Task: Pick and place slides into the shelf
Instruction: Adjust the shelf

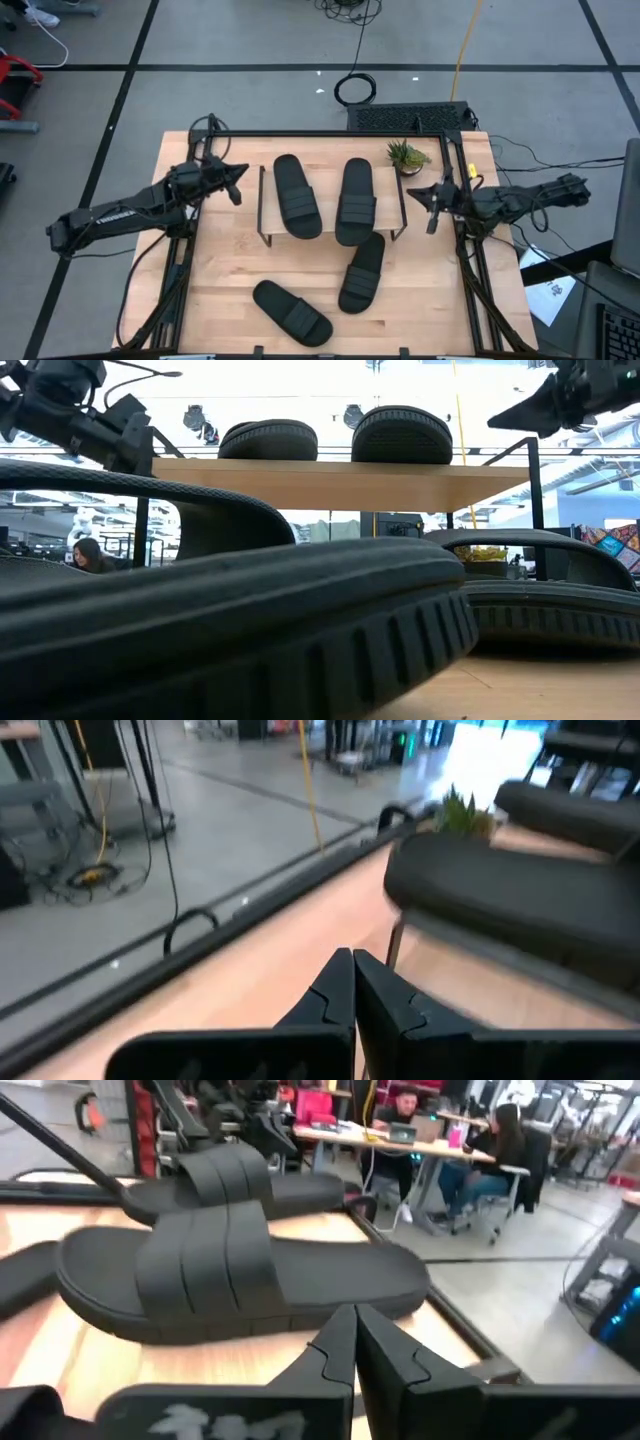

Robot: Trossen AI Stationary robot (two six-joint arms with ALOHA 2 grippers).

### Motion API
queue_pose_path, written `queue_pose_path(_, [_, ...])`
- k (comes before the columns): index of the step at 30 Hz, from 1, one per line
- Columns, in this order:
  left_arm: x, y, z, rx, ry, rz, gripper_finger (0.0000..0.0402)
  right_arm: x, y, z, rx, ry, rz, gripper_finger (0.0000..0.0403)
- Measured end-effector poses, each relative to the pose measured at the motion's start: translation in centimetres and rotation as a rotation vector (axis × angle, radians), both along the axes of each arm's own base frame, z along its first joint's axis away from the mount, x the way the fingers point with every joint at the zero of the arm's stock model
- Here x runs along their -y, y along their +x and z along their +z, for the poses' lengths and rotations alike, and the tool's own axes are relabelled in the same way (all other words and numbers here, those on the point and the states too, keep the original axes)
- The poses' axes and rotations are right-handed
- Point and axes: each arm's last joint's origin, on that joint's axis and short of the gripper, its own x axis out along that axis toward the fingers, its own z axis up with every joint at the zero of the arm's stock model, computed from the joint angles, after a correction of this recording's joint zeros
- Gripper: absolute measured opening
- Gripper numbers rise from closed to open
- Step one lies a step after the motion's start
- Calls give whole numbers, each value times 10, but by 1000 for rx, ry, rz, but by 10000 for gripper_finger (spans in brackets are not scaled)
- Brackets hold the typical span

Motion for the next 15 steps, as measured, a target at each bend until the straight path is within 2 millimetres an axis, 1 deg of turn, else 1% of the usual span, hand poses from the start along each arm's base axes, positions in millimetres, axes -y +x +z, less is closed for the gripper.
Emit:
queue_pose_path(2, [0,0,-3,-8,-31,5,0,1,1,-5,-7,-15,-40,0])
queue_pose_path(7, [3,3,-8,-15,-96,-60,0,6,-1,-4,11,-52,-211,0])
queue_pose_path(15, [10,15,-12,-40,-121,-142,0,5,2,-6,-10,-43,-201,0])
